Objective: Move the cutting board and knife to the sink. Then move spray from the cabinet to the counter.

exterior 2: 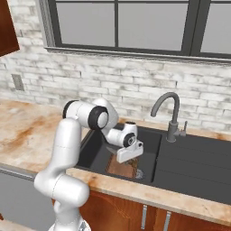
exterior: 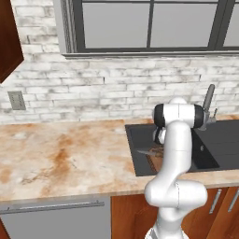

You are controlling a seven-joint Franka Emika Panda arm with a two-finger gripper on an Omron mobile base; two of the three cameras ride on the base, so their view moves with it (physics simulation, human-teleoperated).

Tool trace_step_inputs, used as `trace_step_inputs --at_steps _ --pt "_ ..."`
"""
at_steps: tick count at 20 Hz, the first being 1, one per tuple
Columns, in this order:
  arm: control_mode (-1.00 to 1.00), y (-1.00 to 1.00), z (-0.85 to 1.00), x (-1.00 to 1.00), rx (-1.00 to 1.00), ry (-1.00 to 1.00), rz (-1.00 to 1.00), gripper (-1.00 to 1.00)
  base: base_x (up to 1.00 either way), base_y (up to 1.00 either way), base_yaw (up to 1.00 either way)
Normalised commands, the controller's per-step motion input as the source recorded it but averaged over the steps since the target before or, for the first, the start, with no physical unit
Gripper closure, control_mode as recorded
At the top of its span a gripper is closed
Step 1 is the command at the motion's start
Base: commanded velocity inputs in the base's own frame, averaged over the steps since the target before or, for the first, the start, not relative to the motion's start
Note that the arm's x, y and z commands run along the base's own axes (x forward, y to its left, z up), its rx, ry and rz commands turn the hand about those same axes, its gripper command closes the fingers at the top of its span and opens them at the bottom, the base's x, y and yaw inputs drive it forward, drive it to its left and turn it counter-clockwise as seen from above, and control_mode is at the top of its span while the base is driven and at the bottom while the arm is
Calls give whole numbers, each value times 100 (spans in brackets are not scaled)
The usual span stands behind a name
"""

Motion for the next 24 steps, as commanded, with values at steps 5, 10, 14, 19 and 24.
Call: trace_step_inputs --at_steps 5,10,14,19,24 --pt "-100 -1 -12 0 2 0 0 100 0 0 0" --pt "-100 0 -11 0 0 0 0 -100 0 0 0" --pt "-100 0 -8 0 0 0 0 -100 0 0 0" --pt "-100 0 -2 -3 0 0 0 -100 0 0 0" --pt "-100 0 30 -2 0 -4 0 -100 0 0 0"
